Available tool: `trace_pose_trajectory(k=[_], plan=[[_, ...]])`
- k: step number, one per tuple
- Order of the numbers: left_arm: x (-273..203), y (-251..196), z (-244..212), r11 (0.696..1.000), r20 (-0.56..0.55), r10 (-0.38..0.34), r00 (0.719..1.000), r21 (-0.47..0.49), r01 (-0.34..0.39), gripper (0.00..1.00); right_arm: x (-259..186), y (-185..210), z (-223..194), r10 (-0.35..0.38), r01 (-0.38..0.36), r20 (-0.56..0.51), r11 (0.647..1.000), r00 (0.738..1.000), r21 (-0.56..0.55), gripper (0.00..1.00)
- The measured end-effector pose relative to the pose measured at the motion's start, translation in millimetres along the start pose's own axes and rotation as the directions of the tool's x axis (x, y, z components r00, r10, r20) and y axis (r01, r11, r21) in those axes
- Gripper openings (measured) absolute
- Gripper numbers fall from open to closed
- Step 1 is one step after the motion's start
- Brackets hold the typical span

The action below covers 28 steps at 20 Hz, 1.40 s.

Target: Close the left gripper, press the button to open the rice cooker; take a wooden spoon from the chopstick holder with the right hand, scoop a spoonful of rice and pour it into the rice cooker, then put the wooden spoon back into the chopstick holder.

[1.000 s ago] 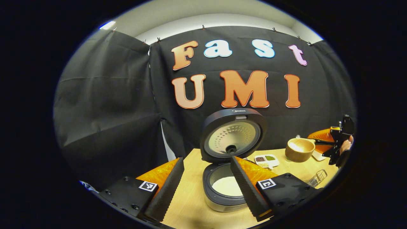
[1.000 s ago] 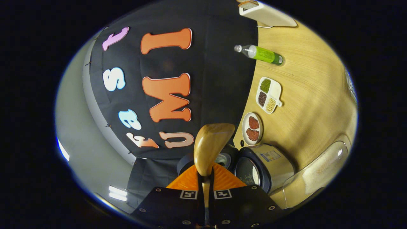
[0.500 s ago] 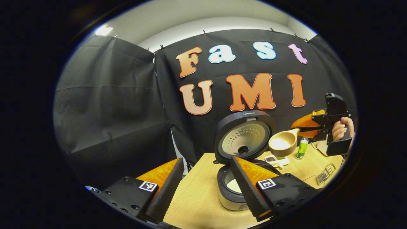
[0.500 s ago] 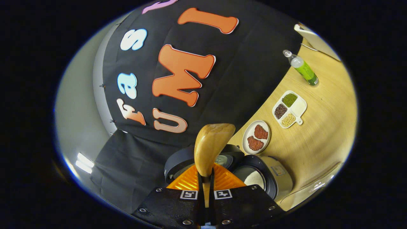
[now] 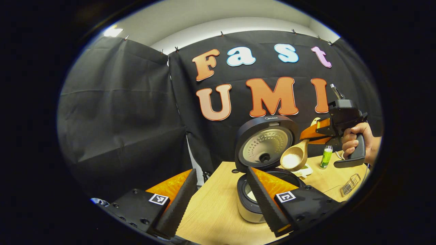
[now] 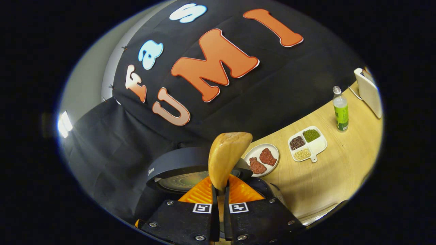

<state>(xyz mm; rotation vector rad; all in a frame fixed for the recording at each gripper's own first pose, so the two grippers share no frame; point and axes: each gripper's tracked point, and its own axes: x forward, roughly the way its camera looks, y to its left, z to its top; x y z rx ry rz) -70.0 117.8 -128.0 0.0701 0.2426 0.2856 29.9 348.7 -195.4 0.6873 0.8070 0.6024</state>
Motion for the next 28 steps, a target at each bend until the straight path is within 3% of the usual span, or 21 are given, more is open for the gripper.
trace_pose_trajectory(k=[7, 14, 15, 16, 24, 28], plan=[[0.0, 4.3, -8.8, 1.0, -0.019, 0.01, 1.0, 0.003, -0.01, 0.9, 7.1, 14.4, -6.9, -0.022, 0.024, 0.016, 0.988, 1.0, -0.149, 0.05], [-1.8, 11.2, -14.6, 1.0, -0.032, 0.026, 0.999, 0.004, -0.026, 0.9, 9.4, 29.9, -12.0, -0.013, 0.024, 0.037, 0.95, 0.999, -0.311, 0.05], [-2.0, 12.5, -14.7, 1.0, -0.035, 0.029, 0.999, 0.005, -0.029, 0.99, 9.5, 31.4, -12.6, -0.009, 0.021, 0.038, 0.944, 0.999, -0.328, 0.04], [-2.0, 12.8, -16.7, 1.0, -0.037, 0.031, 0.999, 0.004, -0.031, 0.9, 10.0, 32.4, -12.0, -0.01, 0.024, 0.045, 0.94, 0.999, -0.341, 0.05], [-3.2, 16.9, -20.7, 0.999, -0.045, 0.04, 0.998, 0.0, -0.04, 0.9, 9.1, 36.2, -9.9, -0.014, 0.049, 0.08, 0.894, 0.997, -0.446, 0.05], [-3.6, 15.7, -22.1, 0.999, -0.049, 0.035, 0.998, 0.002, -0.035, 0.9, 11.6, 37.9, -14.5, -0.017, 0.055, 0.078, 0.855, 0.997, -0.517, 0.05]])
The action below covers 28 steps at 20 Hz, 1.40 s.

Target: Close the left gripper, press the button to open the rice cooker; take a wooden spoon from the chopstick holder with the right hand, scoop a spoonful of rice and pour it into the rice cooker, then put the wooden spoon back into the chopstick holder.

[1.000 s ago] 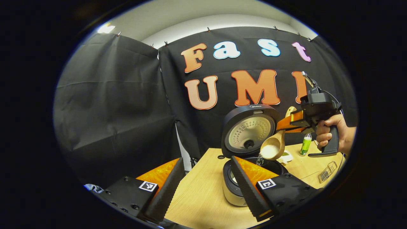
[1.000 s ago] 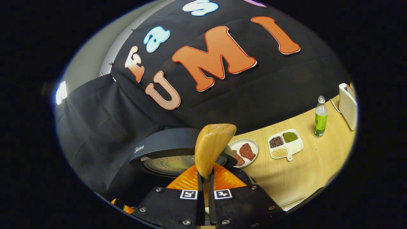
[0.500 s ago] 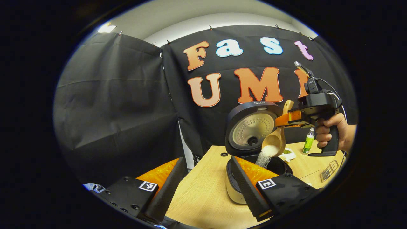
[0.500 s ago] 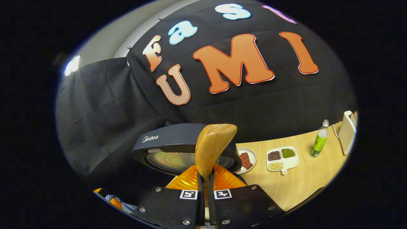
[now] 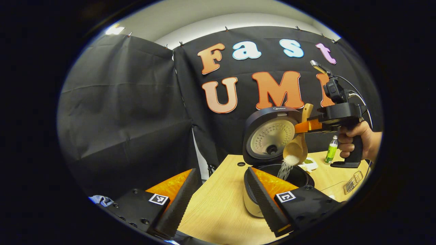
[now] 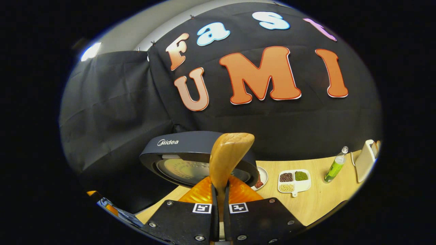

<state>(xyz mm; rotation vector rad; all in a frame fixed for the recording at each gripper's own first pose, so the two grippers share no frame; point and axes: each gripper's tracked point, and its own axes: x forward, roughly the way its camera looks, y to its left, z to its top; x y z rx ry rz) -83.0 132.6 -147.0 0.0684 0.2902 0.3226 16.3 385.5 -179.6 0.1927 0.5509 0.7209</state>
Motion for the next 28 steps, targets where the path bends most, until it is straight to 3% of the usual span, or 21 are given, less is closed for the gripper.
trace_pose_trajectory(k=[4, 5, 9, 13, 14, 15, 18, 20, 24, 28], plan=[[-1.2, 1.1, -2.5, 1.0, -0.005, 0.002, 1.0, -0.001, -0.002, 0.9, -1.7, 9.0, 1.5, 0.01, -0.01, 0.008, 0.995, 1.0, -0.097, 0.05], [-0.7, 1.9, -3.7, 1.0, -0.007, 0.003, 1.0, -0.002, -0.003, 0.99, -2.7, 12.8, 0.0, 0.019, -0.018, 0.008, 0.993, 1.0, -0.113, 0.05], [-2.3, 5.3, -4.7, 1.0, -0.009, 0.01, 1.0, -0.005, -0.01, 0.99, -4.5, 23.8, -6.3, 0.034, -0.032, 0.007, 0.981, 0.999, -0.192, 0.05], [-3.0, 5.8, -8.3, 1.0, -0.022, 0.014, 1.0, -0.01, -0.014, 0.99, -7.4, 32.8, -17.6, 0.043, -0.034, 0.02, 0.941, 0.999, -0.336, 0.05], [-3.1, 5.8, -9.0, 1.0, -0.024, 0.016, 1.0, -0.011, -0.017, 0.94, -8.4, 34.0, -23.7, 0.045, -0.036, 0.017, 0.933, 0.999, -0.358, 0.05], [-4.1, 5.4, -9.0, 1.0, -0.026, 0.017, 1.0, -0.012, -0.018, 0.99, -9.9, 36.9, -28.4, 0.049, -0.041, 0.011, 0.924, 0.999, -0.379, 0.05], [-6.1, 4.8, -9.9, 1.0, -0.031, 0.019, 0.999, -0.002, -0.019, 0.99, -19.8, 39.8, -25.0, 0.059, -0.028, 0.056, 0.895, 0.997, -0.445, 0.05], [-6.5, 3.8, -8.5, 1.0, -0.034, 0.023, 0.999, 0.001, -0.023, 0.99, -22.5, 36.0, -19.3, 0.076, -0.036, 0.083, 0.914, 0.994, -0.405, 0.05], [-6.7, -3.8, -6.2, 1.0, -0.035, 0.018, 0.999, -0.002, -0.018, 0.99, -42.1, 13.5, -12.3, 0.076, -0.064, 0.068, 0.983, 0.995, -0.17, 0.05], [-6.4, -17.8, -2.8, 1.0, -0.036, 0.003, 0.999, 0.012, -0.003, 1.0, -65.5, -29.3, 2.7, 0.068, -0.074, 0.064, 0.992, 0.996, 0.103, 0.04]])
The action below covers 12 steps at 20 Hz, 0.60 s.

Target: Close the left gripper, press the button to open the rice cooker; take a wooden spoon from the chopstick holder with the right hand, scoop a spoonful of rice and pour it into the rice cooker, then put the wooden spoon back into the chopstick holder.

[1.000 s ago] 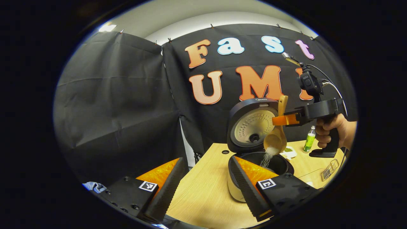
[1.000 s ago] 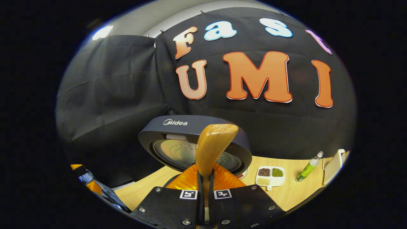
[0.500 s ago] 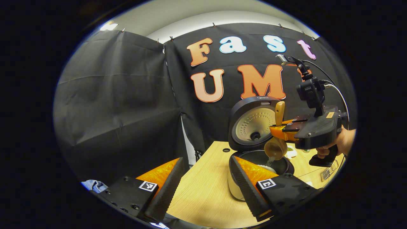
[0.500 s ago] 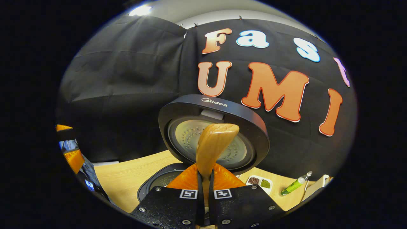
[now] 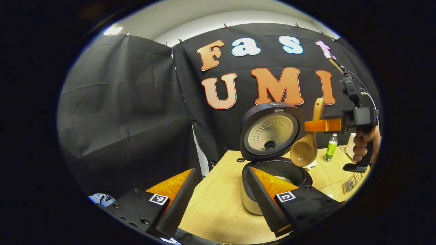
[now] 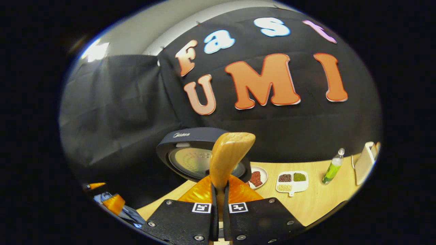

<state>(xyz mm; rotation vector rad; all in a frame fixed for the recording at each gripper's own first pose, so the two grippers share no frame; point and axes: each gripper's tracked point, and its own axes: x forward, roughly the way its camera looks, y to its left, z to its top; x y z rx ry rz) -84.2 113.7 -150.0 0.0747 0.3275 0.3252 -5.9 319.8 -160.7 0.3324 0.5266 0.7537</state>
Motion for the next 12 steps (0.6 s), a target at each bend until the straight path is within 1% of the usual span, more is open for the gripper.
trace_pose_trajectory(k=[1, 2, 3, 7, 10, 12], plan=[[0.0, -5.2, 2.2, 1.0, 0.001, -0.007, 1.0, 0.001, 0.007, 0.99, -5.9, -11.9, 4.0, -0.008, 0.008, 0.002, 0.998, 1.0, 0.059, 0.09], [0.1, -10.6, 2.3, 1.0, -0.001, -0.016, 1.0, 0.003, 0.016, 0.99, -13.2, -25.9, 5.1, -0.02, 0.02, 0.003, 0.994, 1.0, 0.107, 0.05], [1.1, -17.2, 4.1, 1.0, -0.002, -0.025, 1.0, 0.005, 0.025, 0.99, -20.6, -42.4, 4.3, -0.043, 0.042, 0.004, 0.989, 0.999, 0.144, 0.05], [-1.4, -54.0, 7.1, 0.995, -0.008, -0.09, 0.996, 0.041, 0.091, 0.99, -56.1, -113.9, -8.2, -0.178, 0.176, -0.004, 0.963, 0.984, 0.203, 0.05], [-3.9, -83.7, 7.7, 0.987, -0.018, -0.152, 0.988, 0.054, 0.152, 1.0, -87.2, -157.0, -18.9, -0.25, 0.245, -0.013, 0.935, 0.968, 0.254, 0.05], [-3.8, -99.4, 8.2, 0.982, -0.032, -0.181, 0.983, 0.048, 0.182, 0.99, -108.5, -182.6, -26.9, -0.3, 0.292, -0.014, 0.914, 0.954, 0.281, 0.05]])
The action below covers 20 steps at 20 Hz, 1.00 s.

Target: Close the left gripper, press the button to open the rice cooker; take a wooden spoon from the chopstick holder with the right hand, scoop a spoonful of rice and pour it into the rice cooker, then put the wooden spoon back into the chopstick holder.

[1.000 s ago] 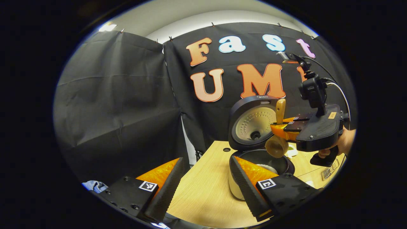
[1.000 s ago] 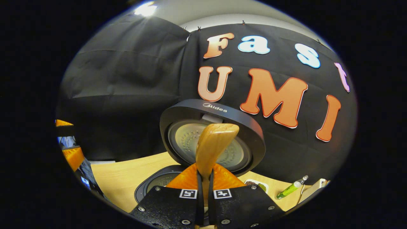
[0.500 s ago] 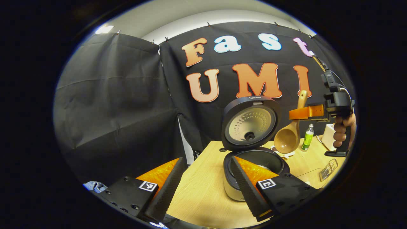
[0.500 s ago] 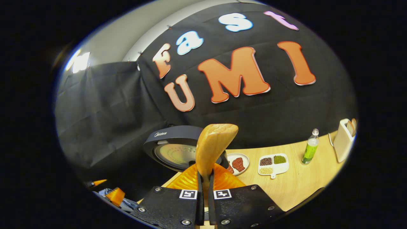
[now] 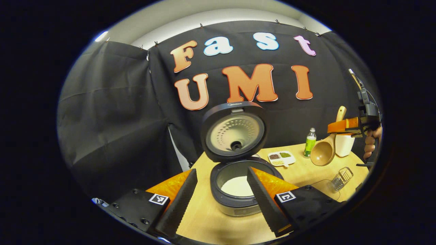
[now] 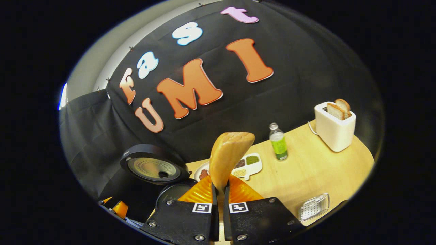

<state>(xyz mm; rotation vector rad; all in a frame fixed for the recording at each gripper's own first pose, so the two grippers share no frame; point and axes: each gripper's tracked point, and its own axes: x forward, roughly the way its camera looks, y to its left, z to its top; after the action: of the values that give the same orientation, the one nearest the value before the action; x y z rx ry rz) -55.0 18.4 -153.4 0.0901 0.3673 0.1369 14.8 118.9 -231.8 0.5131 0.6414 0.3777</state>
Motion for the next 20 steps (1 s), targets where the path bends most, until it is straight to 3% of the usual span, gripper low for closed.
trace_pose_trajectory(k=[5, 11, 20], plan=[[4.0, -27.9, 6.9, 0.999, -0.007, -0.039, 0.999, 0.018, 0.039, 0.99, -32.1, -78.3, -9.7, -0.131, 0.131, 0.003, 0.991, 0.991, 0.035, 0.05], [3.2, -63.7, 9.0, 0.997, -0.032, -0.082, 0.996, 0.008, 0.082, 0.99, -63.1, -158.1, -15.3, -0.275, 0.274, 0.006, 0.959, 0.961, 0.078, 0.05], [-1.6, -82.1, 12.7, 0.996, -0.04, -0.079, 0.996, 0.029, 0.08, 1.0, -53.9, -193.0, -51.4, -0.306, 0.31, -0.068, 0.948, 0.95, 0.063, 0.08]])
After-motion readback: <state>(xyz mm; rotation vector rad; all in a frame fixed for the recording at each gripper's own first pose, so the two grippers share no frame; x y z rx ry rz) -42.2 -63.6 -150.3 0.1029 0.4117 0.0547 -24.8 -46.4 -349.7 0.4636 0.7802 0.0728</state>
